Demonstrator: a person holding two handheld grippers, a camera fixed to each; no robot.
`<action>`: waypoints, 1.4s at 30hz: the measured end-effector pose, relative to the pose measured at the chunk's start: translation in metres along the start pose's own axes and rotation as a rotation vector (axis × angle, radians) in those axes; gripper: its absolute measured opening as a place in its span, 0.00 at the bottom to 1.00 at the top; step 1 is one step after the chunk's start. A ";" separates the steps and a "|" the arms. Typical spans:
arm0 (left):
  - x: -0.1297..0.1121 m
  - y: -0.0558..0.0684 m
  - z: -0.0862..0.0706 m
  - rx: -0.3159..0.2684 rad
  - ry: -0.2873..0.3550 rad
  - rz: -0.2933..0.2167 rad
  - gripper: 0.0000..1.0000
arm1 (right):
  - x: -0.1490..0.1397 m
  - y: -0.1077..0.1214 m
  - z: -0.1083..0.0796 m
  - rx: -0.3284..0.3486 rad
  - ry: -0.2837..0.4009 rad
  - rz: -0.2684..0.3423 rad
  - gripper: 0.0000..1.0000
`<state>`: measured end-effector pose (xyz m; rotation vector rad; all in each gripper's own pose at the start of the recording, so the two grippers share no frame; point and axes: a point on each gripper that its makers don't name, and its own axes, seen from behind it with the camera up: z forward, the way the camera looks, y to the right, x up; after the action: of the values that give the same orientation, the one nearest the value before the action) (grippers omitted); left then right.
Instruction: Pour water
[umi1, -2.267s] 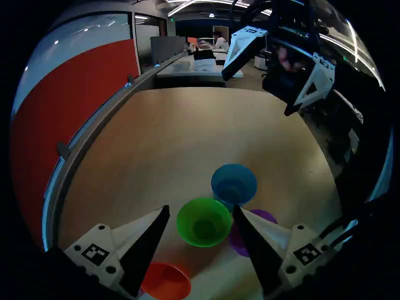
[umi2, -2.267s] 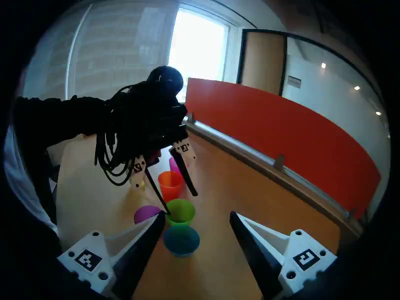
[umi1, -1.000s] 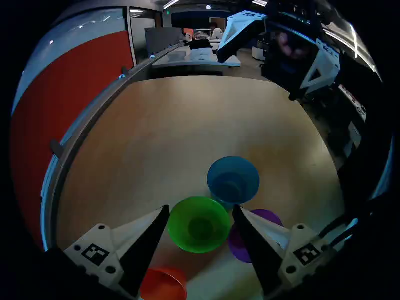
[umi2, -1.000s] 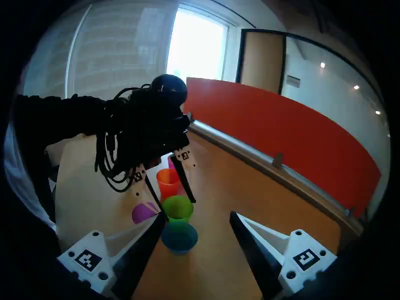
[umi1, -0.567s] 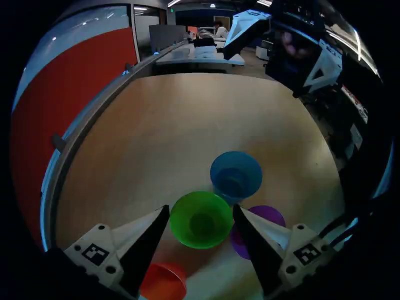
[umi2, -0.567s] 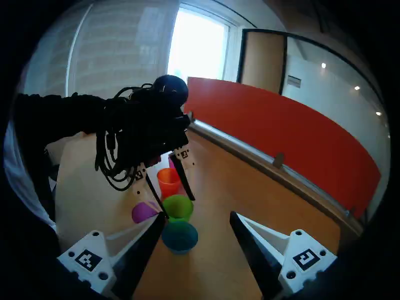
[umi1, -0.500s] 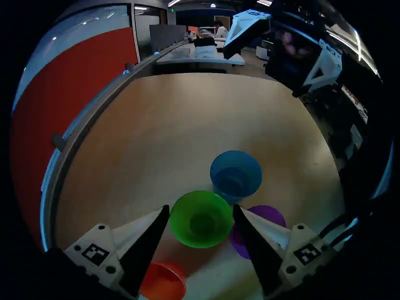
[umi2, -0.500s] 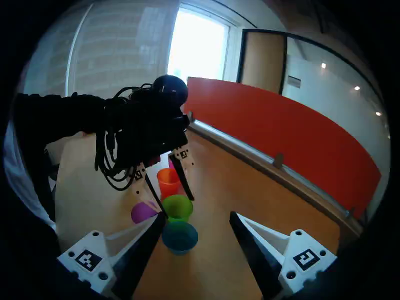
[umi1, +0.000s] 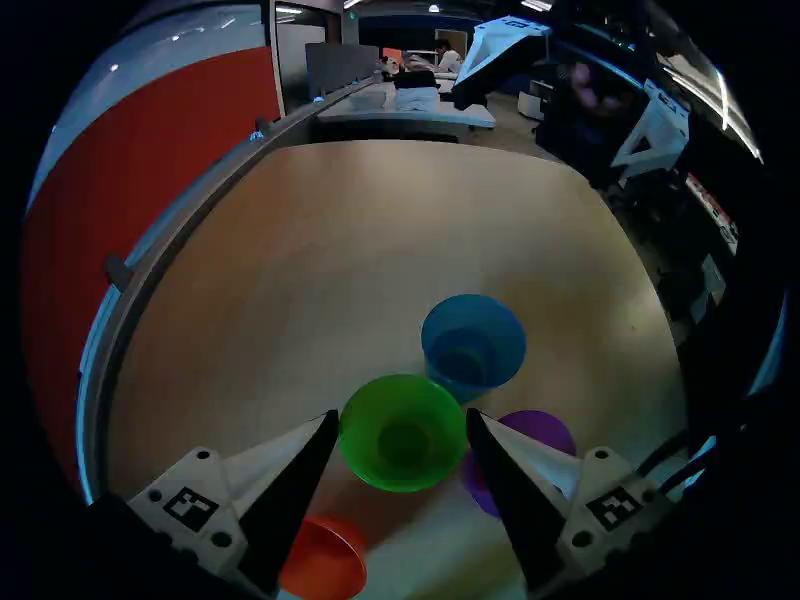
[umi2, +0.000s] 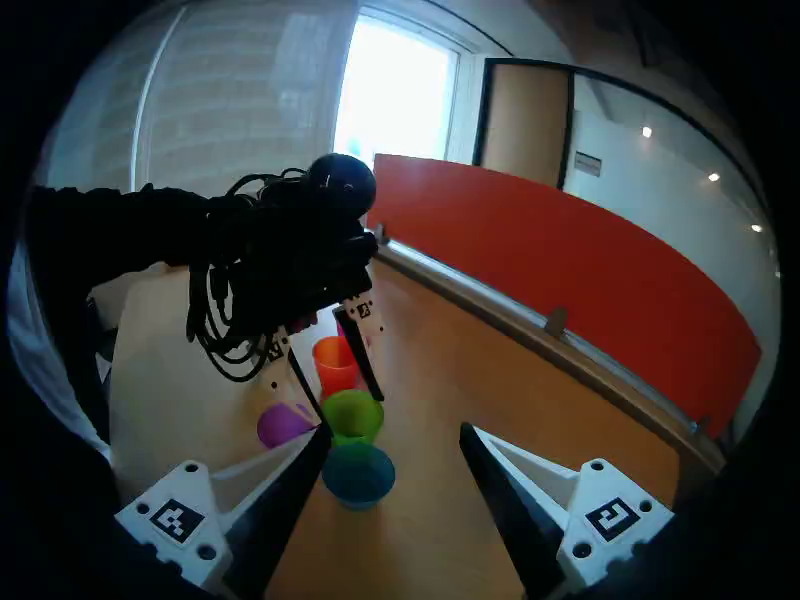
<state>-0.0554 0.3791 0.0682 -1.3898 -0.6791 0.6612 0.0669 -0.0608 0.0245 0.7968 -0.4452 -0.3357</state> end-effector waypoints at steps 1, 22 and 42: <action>0.000 0.000 0.000 0.000 -0.003 0.001 0.94 | 0.000 0.000 0.000 0.000 0.000 0.000 1.00; -0.013 0.000 0.010 0.005 -0.045 -0.001 0.93 | -0.004 0.000 0.004 0.000 -0.005 0.002 1.00; -0.013 0.003 0.009 0.008 -0.035 -0.004 0.91 | -0.003 0.001 0.003 -0.005 0.000 0.002 1.00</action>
<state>-0.0708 0.3754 0.0656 -1.3715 -0.7061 0.6858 0.0631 -0.0612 0.0263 0.7911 -0.4452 -0.3352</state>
